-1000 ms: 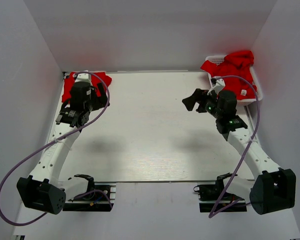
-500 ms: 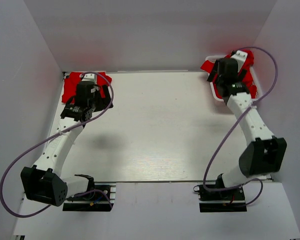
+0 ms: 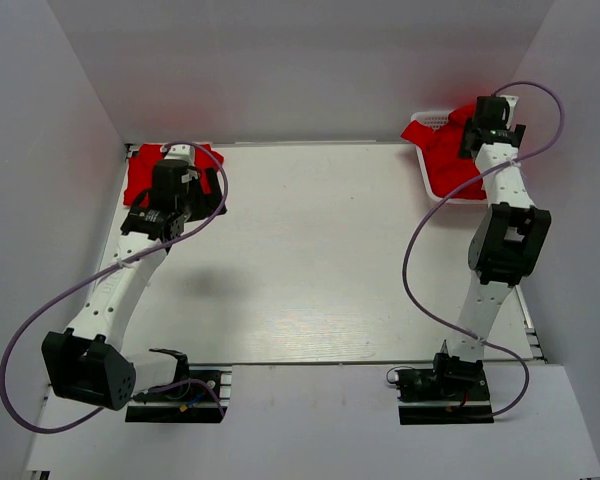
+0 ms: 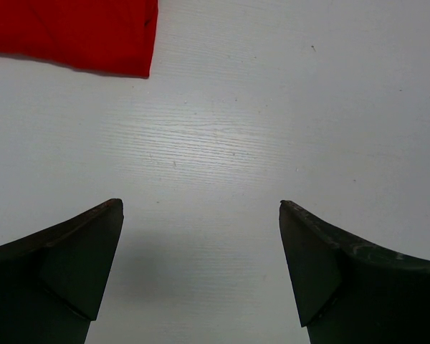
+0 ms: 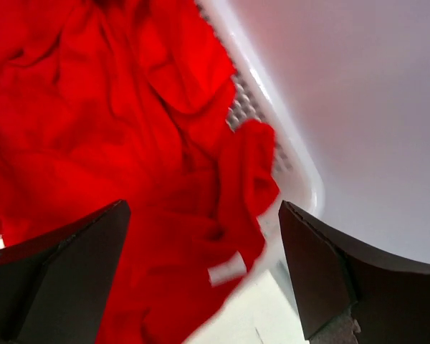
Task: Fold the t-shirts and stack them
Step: Grab crumpled tshirt from bin with the right arm
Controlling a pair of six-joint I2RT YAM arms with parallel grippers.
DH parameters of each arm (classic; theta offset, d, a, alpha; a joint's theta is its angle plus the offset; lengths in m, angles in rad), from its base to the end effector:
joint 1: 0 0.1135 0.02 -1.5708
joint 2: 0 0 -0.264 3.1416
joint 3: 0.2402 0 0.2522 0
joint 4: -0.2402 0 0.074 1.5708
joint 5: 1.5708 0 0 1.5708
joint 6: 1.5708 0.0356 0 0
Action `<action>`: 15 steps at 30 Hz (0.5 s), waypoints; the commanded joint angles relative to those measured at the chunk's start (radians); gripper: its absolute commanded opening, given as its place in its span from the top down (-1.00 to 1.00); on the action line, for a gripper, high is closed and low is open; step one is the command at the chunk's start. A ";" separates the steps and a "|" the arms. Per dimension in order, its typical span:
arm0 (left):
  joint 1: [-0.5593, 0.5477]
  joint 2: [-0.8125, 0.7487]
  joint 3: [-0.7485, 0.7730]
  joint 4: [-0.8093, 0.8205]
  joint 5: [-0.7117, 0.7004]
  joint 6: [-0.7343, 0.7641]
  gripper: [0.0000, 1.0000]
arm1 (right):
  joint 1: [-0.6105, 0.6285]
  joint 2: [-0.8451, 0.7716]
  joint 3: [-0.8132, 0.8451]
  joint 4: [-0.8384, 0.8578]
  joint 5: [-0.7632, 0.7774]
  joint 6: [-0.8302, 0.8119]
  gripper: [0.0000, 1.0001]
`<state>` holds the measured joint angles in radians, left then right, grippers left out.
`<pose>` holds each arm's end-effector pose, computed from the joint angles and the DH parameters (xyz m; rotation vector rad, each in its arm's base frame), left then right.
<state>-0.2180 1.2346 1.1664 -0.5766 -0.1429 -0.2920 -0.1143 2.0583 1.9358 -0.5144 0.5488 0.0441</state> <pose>0.2634 -0.0532 0.3402 -0.1606 2.2049 -0.1252 0.4728 -0.0730 0.3143 0.4743 2.1190 -0.6429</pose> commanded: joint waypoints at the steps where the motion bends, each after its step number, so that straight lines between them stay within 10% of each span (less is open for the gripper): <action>1: -0.001 -0.001 0.035 -0.012 -0.011 0.010 -1.00 | -0.002 0.014 0.020 0.196 -0.078 -0.131 -0.81; 15: -0.001 0.017 0.024 -0.012 -0.050 0.010 -1.00 | -0.067 0.278 0.121 0.454 -0.043 -0.124 -0.81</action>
<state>-0.2180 1.2537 1.1664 -0.5835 -0.1707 -0.2886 -0.1600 2.3360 2.0327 -0.2085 0.4881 -0.0864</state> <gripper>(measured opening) 0.995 0.905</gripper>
